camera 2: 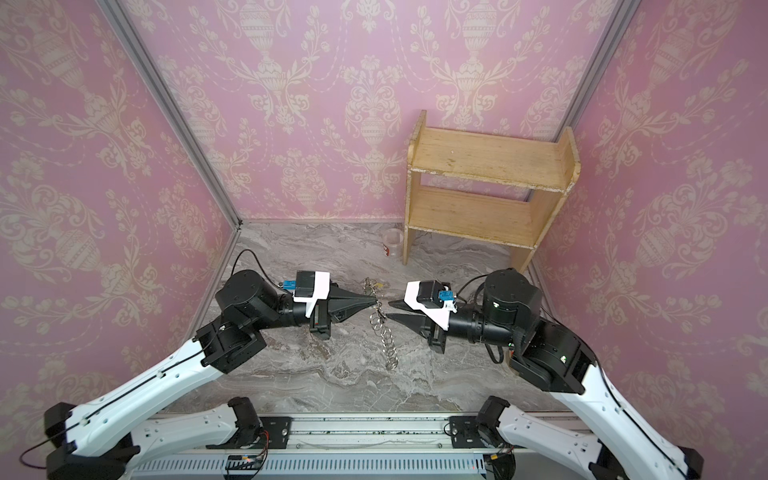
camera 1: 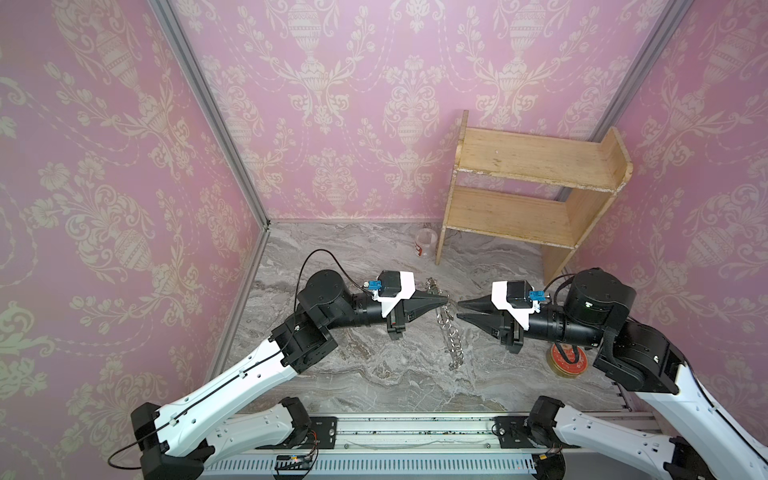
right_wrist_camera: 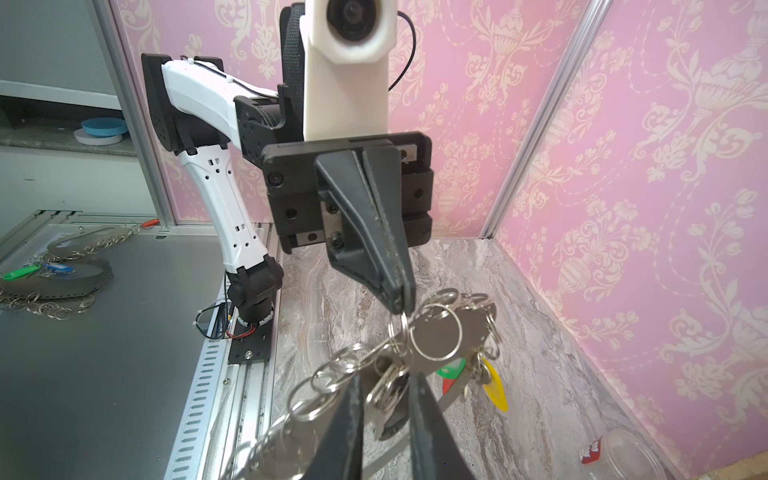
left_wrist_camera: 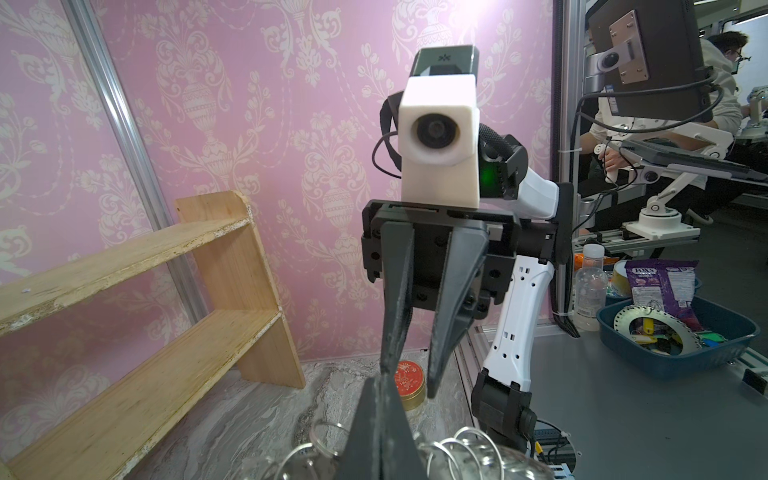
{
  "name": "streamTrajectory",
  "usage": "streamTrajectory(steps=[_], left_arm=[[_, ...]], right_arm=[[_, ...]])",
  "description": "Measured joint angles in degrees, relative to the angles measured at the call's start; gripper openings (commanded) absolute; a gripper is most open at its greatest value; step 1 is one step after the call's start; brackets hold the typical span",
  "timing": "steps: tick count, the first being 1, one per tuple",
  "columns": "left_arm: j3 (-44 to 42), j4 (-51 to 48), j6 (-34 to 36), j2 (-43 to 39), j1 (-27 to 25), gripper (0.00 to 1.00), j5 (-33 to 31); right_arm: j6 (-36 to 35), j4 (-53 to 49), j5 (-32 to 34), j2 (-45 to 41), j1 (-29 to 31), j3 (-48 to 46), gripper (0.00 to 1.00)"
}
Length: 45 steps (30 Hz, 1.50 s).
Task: Put the keys on the keyring
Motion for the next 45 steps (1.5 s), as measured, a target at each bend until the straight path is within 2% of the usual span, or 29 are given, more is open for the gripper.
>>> streamTrajectory(steps=[10, 19, 21, 30, 31, 36, 38, 45], left_arm=[[0.0, 1.0, -0.5, 0.0, 0.3, 0.00, 1.1], [0.0, 1.2, -1.1, 0.0, 0.3, 0.00, 1.5], [0.0, 1.3, -1.1, 0.0, 0.3, 0.00, 1.9], [0.0, 1.3, -1.1, 0.0, 0.3, 0.00, 2.6], [0.0, 0.9, -1.1, 0.0, 0.3, 0.04, 2.6], [2.0, -6.6, 0.0, 0.0, 0.3, 0.38, 1.2], [4.2, -11.0, 1.5, 0.0, 0.3, 0.45, 0.7], [13.0, -25.1, 6.3, 2.5, 0.3, 0.49, -0.3]], right_arm=[[0.1, 3.0, -0.7, 2.5, 0.0, -0.6, 0.16], [0.3, 3.5, -2.6, 2.4, 0.0, -0.9, 0.06], [0.6, 3.6, -2.7, 2.4, 0.0, -0.9, 0.00], [0.7, 3.4, -3.5, 2.4, 0.0, -0.9, 0.00], [0.6, 2.7, -3.4, 2.4, 0.0, -0.7, 0.00], [-1.3, -6.5, -1.7, 5.4, 0.0, 4.8, 0.00], [-1.9, -10.4, -0.7, 6.7, 0.0, 7.3, 0.00], [-3.8, -19.9, 1.6, 10.1, 0.0, 13.4, 0.00]])
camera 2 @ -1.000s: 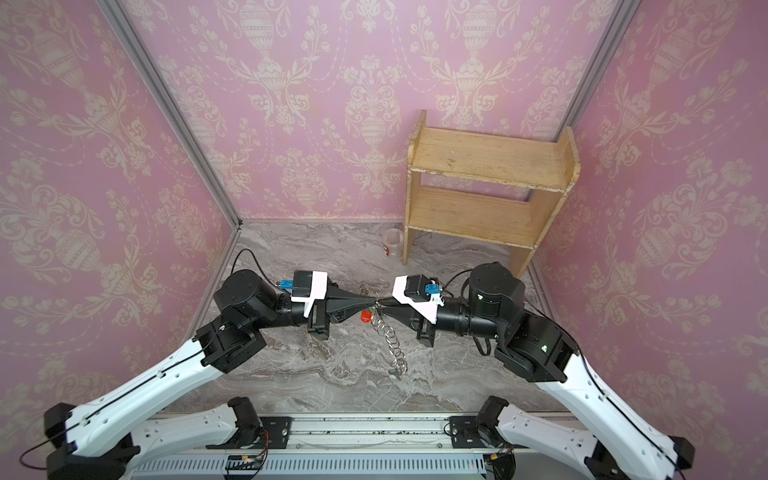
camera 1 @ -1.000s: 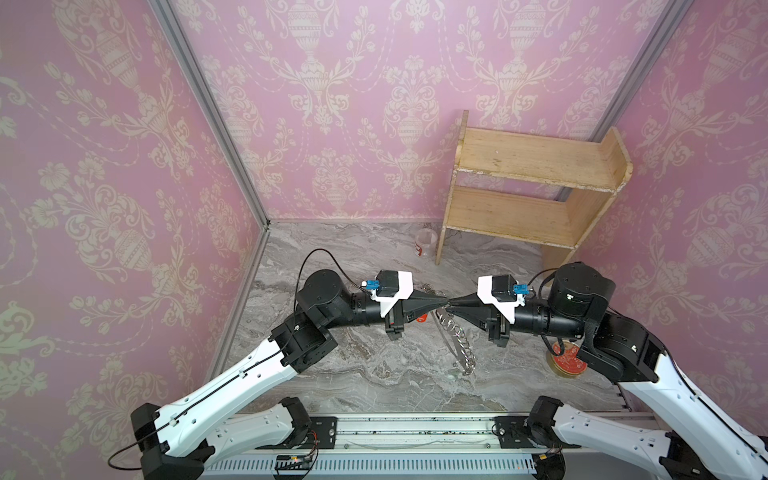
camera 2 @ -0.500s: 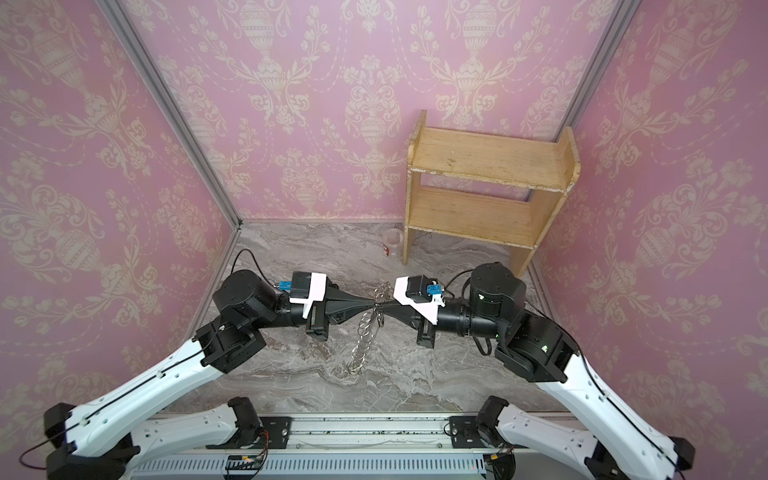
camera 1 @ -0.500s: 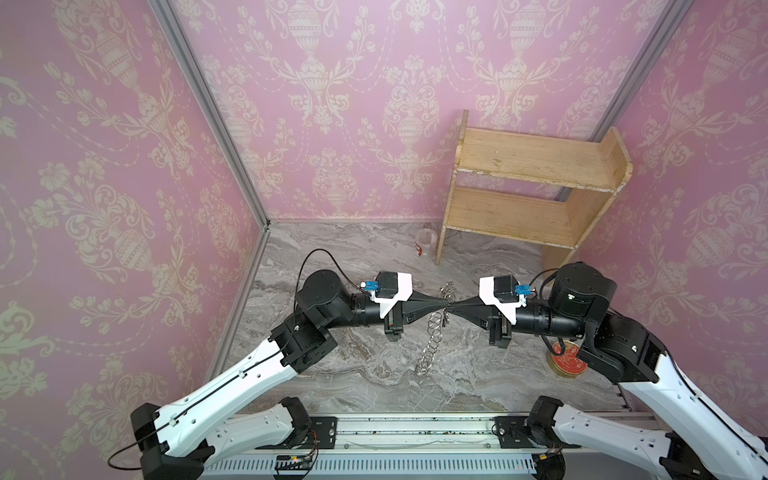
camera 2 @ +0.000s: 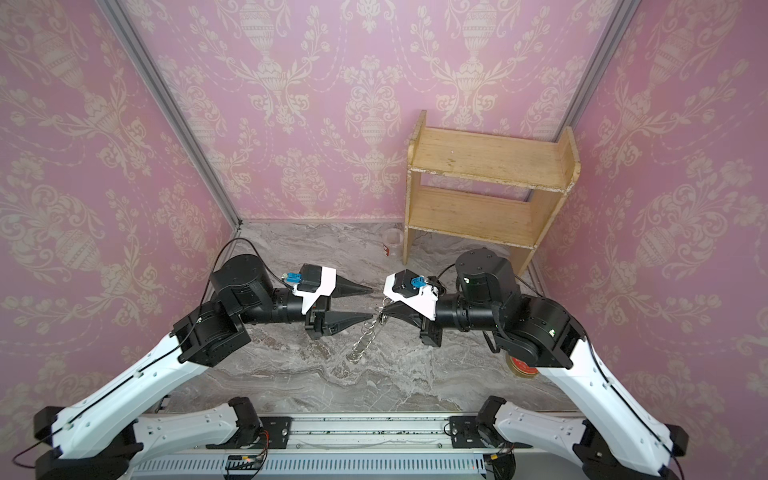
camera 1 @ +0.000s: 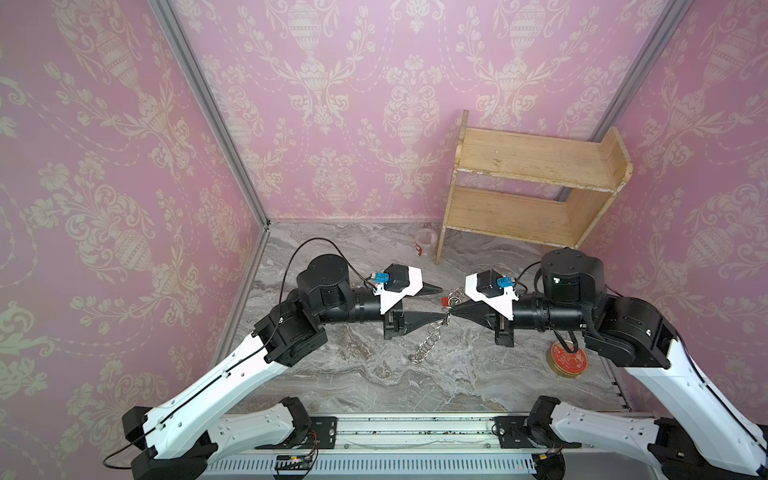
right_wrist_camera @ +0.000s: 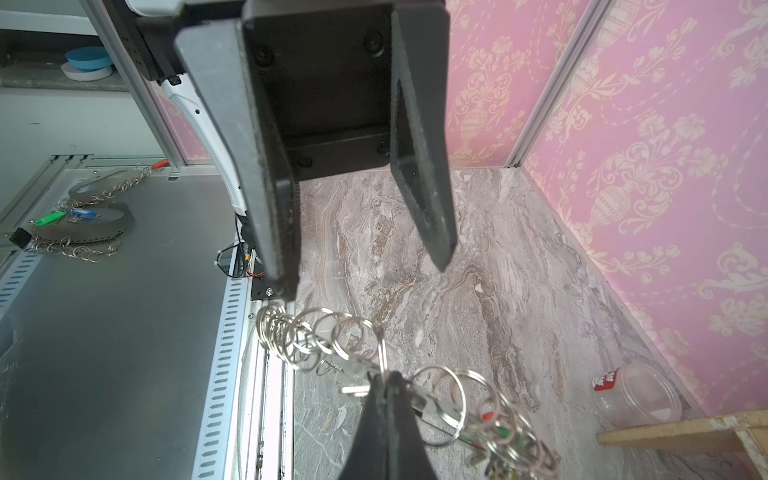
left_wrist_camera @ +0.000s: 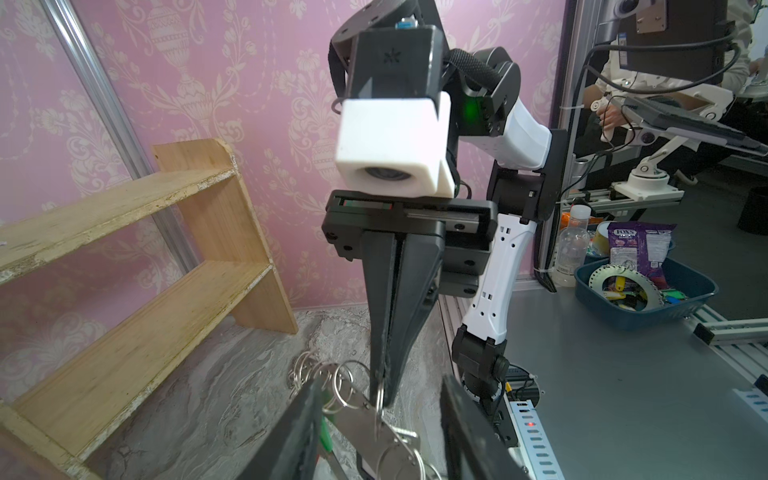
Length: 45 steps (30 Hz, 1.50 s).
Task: Put the keys on the keyring
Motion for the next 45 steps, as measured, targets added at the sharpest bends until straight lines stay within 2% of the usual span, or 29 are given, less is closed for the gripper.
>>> streamTrajectory(steps=[6, 11, 20, 30, 33, 37, 40, 41, 43, 45], left_arm=[[1.8, -7.1, 3.7, 3.1, -1.3, 0.45, -2.8], [1.9, -9.6, 5.9, 4.1, -3.1, 0.36, -4.9], [1.9, -9.6, 7.1, 4.1, -3.8, 0.18, -6.2], [1.9, -8.9, 7.1, 4.5, -4.1, 0.09, -7.4], [1.9, -8.8, 7.1, 4.6, -4.3, 0.00, -7.6], [1.9, -8.6, 7.3, 4.7, -4.4, 0.00, -8.1], [1.8, -8.0, 7.3, 4.7, -4.6, 0.00, -8.4], [1.5, -7.3, 7.3, 4.5, -4.6, 0.00, -8.4], [0.7, -6.2, 7.3, 4.1, -4.7, 0.00, -8.5], [-0.3, -5.4, 7.3, 3.5, -4.8, 0.00, -8.5]], right_arm=[[-0.6, -4.5, 1.1, 2.3, 0.0, 1.9, 0.00], [-0.7, -6.0, 1.5, 3.4, 0.0, 2.6, 0.00], [-0.7, -6.8, 2.4, 3.6, 0.0, 3.0, 0.00], [-0.7, -7.0, 2.4, 3.6, 0.0, 3.0, 0.00], [-0.7, -7.2, 2.4, 3.5, 0.0, 3.0, 0.00], [-0.7, -7.2, 2.5, 3.4, 0.0, 3.0, 0.00], [-0.7, -7.1, 2.8, 3.1, 0.0, 3.0, 0.07], [-0.7, -7.0, 3.0, 2.9, 0.0, 3.0, 0.11], [-0.2, -6.2, 3.7, 2.3, 0.0, 2.7, 0.28], [-0.5, -5.3, 4.2, 1.3, -0.1, 2.4, 0.32]])
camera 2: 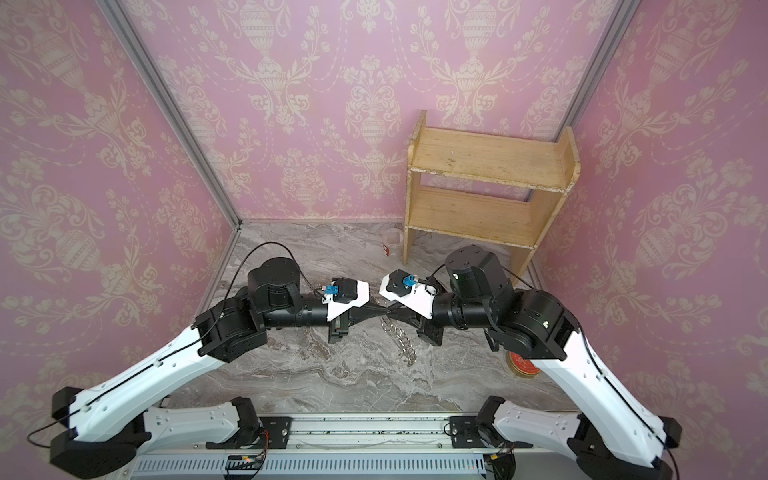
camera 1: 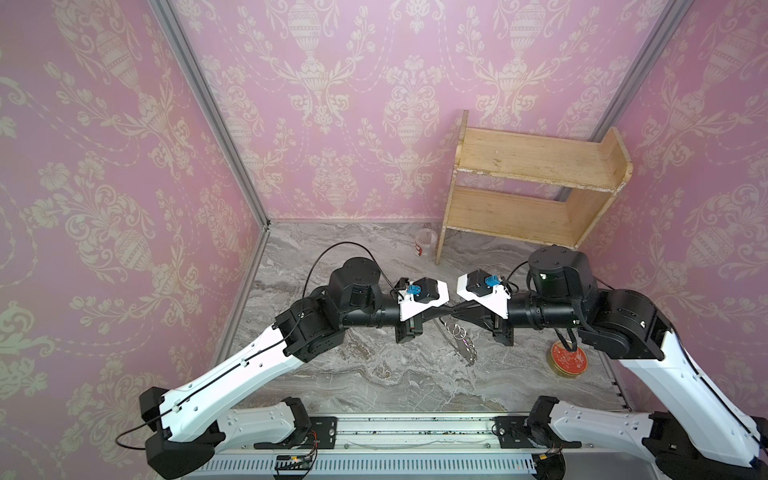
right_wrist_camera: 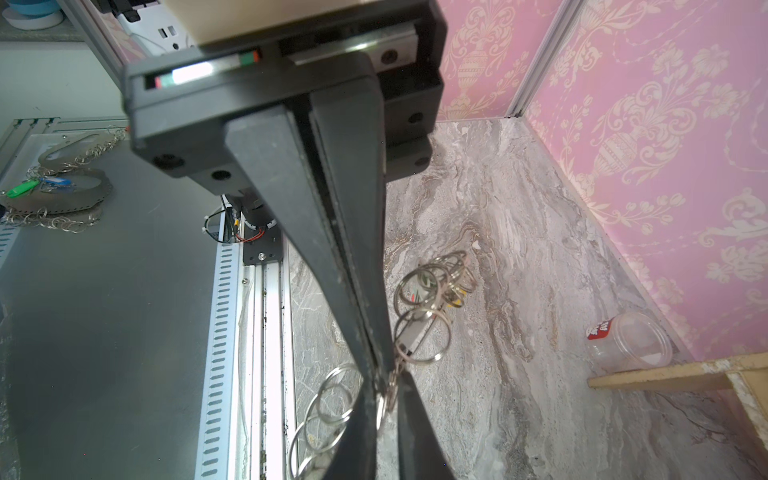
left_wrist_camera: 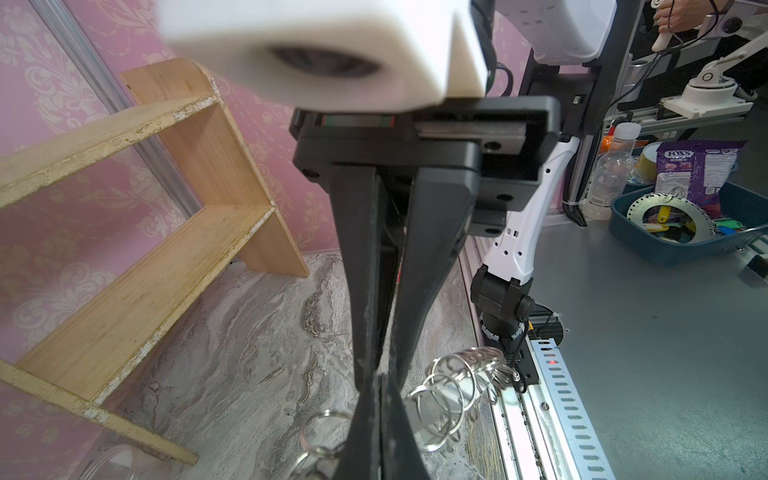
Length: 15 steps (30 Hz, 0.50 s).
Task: Put the keys on the keyring
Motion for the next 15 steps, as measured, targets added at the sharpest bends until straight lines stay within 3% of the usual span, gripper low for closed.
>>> streamTrajectory(steps=[15], left_arm=[[-4.0, 11.3, -3.1, -3.9, 1.2, 0.00, 5.4]], right_arm=[[1.2, 8.6, 0.1, -6.4, -1.3, -6.5, 0.27]])
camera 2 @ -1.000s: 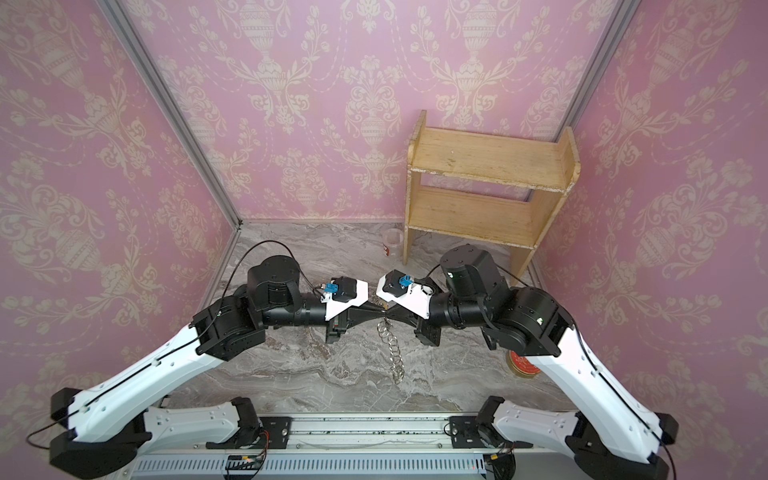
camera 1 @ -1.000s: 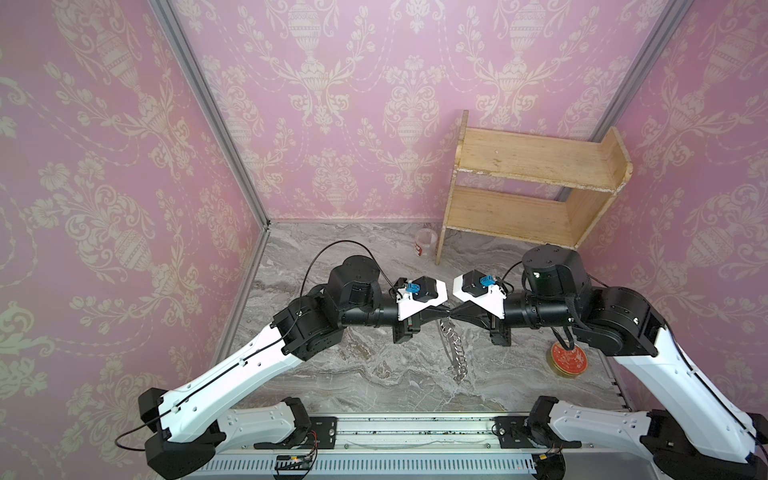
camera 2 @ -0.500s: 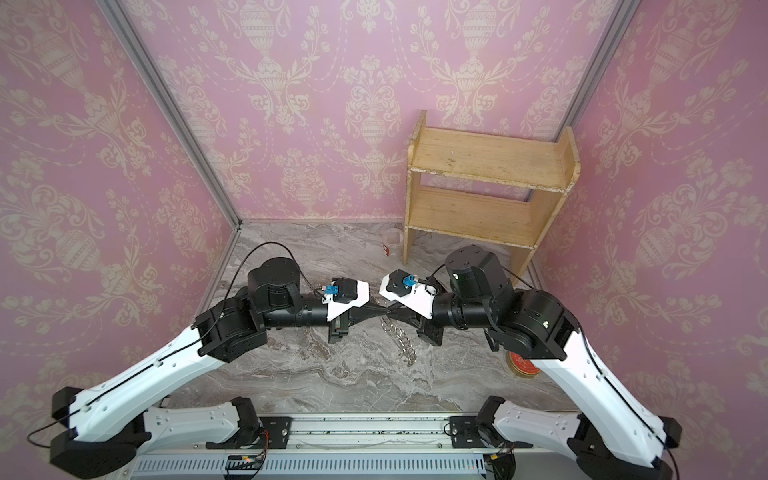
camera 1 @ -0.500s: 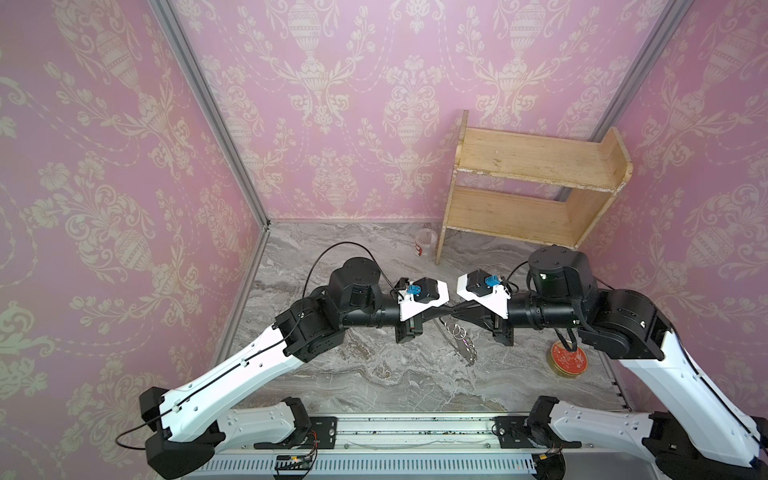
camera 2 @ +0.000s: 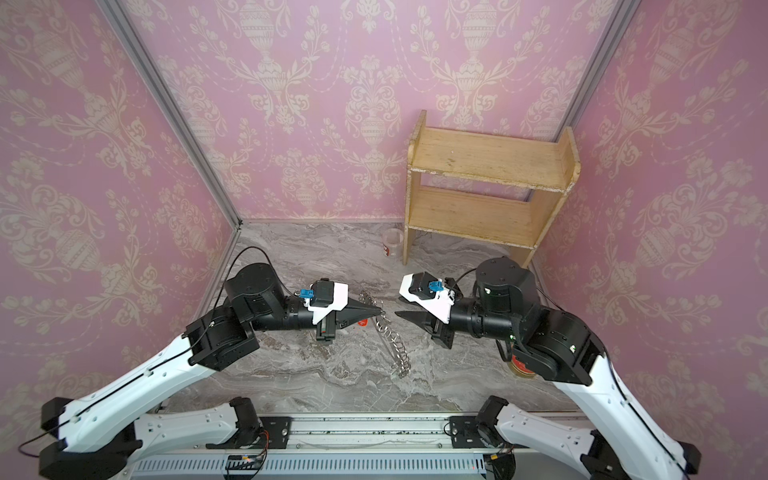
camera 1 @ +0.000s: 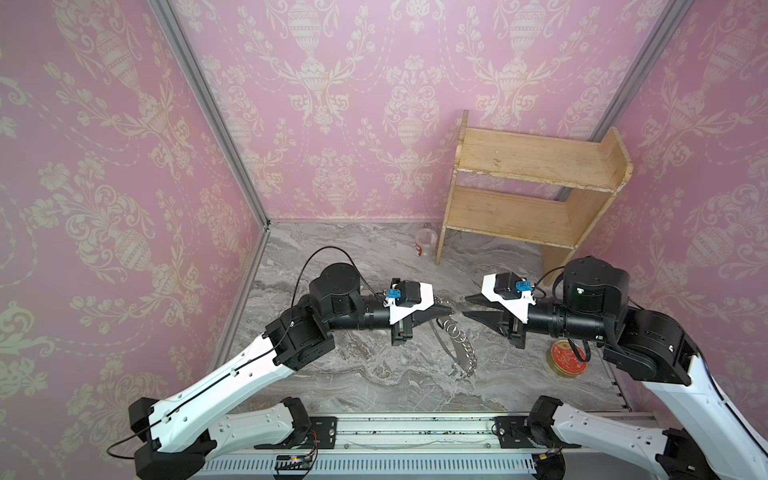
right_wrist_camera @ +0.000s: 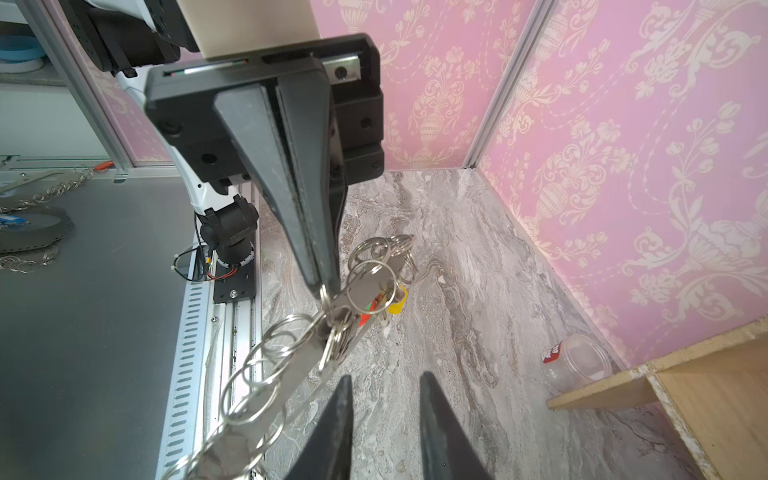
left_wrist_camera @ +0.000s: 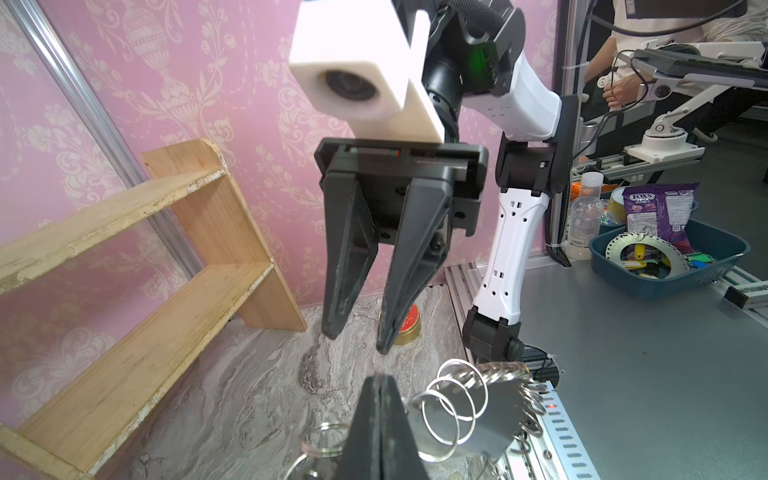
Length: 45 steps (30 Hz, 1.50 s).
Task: Put the keys on the keyring
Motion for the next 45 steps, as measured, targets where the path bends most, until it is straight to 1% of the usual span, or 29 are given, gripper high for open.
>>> streamTrajectory(steps=[8, 21, 29, 37, 39, 45], left_arm=[[-2.7, 6.3, -2.4, -0.5, 0.8, 0.00, 0.6], [-5.4, 14.1, -6.7, -0.5, 2.0, 0.00, 1.9], [-6.4, 17.4, -8.9, -0.5, 2.6, 0.00, 2.0], [-6.7, 19.1, -9.9, -0.7, 2.6, 0.00, 2.0], [-6.9, 19.4, -10.0, -1.0, 2.6, 0.00, 2.0], [-7.4, 20.2, -10.1, -1.3, 2.7, 0.00, 2.0]], right_arm=[[4.1, 5.3, -5.0, 0.6, 0.0, -3.7, 0.26], [6.4, 11.3, -7.7, -2.2, 0.0, -5.7, 0.23], [6.5, 13.7, -8.3, -1.8, 0.0, -7.4, 0.26], [8.4, 16.5, -8.5, -1.8, 0.0, -9.5, 0.30], [9.0, 17.1, -8.6, -1.8, 0.0, -9.9, 0.29], [10.4, 18.4, -8.5, -1.8, 0.0, -10.3, 0.17]])
